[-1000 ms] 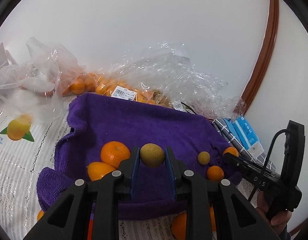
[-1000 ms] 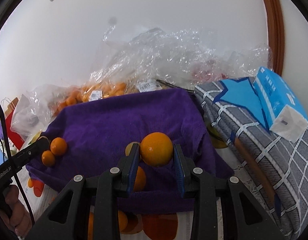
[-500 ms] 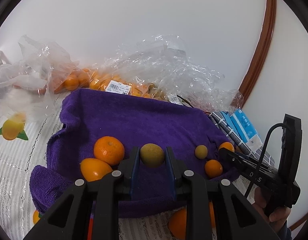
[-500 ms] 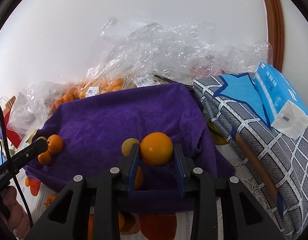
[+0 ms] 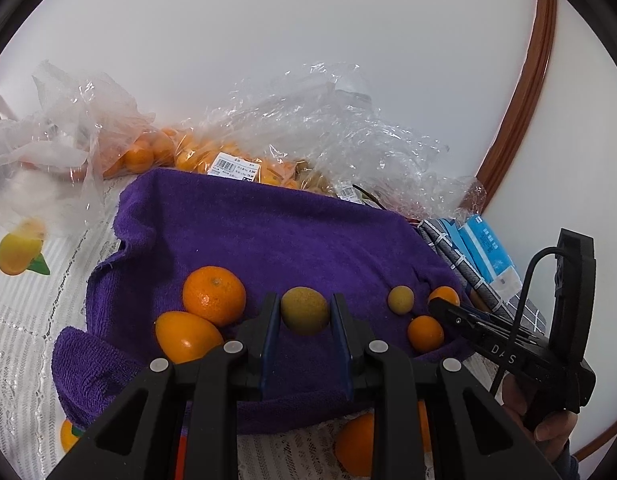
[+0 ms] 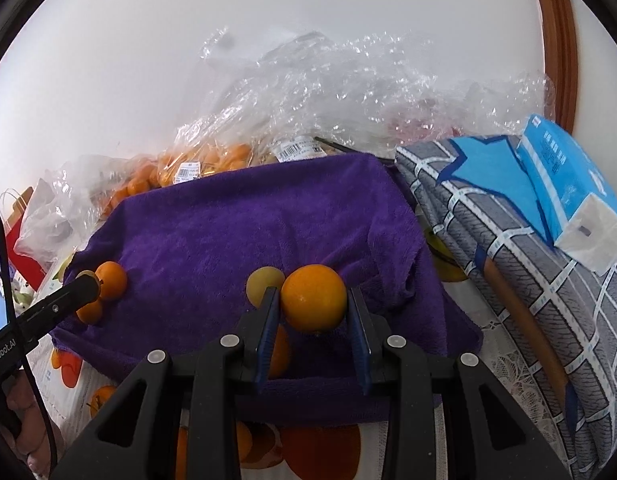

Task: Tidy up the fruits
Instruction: 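Open both grippers to set the fruits on the purple towel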

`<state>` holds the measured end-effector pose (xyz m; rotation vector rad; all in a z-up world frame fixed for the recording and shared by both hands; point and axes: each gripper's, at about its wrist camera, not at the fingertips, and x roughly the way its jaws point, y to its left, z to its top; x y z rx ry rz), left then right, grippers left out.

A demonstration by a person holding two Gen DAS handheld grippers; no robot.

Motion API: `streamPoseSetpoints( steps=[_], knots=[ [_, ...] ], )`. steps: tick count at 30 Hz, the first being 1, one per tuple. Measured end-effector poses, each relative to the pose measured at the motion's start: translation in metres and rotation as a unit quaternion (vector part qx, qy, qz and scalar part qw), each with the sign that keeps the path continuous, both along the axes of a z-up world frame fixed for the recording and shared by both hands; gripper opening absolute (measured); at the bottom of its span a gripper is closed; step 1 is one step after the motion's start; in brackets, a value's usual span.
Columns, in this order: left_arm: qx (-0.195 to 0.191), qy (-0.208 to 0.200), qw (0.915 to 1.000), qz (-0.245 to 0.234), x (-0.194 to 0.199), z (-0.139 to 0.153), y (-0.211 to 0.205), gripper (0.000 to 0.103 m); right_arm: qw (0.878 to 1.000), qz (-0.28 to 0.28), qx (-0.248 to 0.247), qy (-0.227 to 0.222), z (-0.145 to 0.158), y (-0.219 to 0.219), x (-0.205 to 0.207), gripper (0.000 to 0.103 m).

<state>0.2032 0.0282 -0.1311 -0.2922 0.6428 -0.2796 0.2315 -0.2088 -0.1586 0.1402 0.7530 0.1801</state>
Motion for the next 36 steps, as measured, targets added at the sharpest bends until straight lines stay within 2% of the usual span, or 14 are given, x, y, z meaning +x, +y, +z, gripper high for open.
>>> streamPoseSetpoints(
  steps=[9, 18, 21, 29, 36],
  knots=[
    [-0.007, 0.008, 0.9999, -0.004, 0.003, -0.003, 0.001, 0.024, 1.000, 0.004, 0.001, -0.005, 0.002, 0.001, -0.002, 0.034],
    [-0.005, 0.010, 0.9999, -0.006, 0.003, -0.003, 0.000, 0.024, 1.000, 0.005, 0.003, -0.028, 0.011, 0.004, -0.010, 0.043],
    [-0.002, 0.013, 0.9999, -0.006, 0.003, -0.004, 0.000, 0.032, 0.999, 0.008, 0.005, -0.031, 0.012, 0.005, -0.010, 0.046],
    [-0.001, 0.011, 0.9999, -0.004, 0.001, -0.003, 0.000, 0.033, 0.999, 0.005, 0.017, -0.038, 0.018, 0.003, -0.013, 0.047],
    [0.015, -0.001, 0.9999, -0.007, -0.004, 0.000, -0.004, 0.033, 0.998, 0.015, -0.014, -0.059, 0.020, 0.014, -0.020, 0.047]
  ],
)
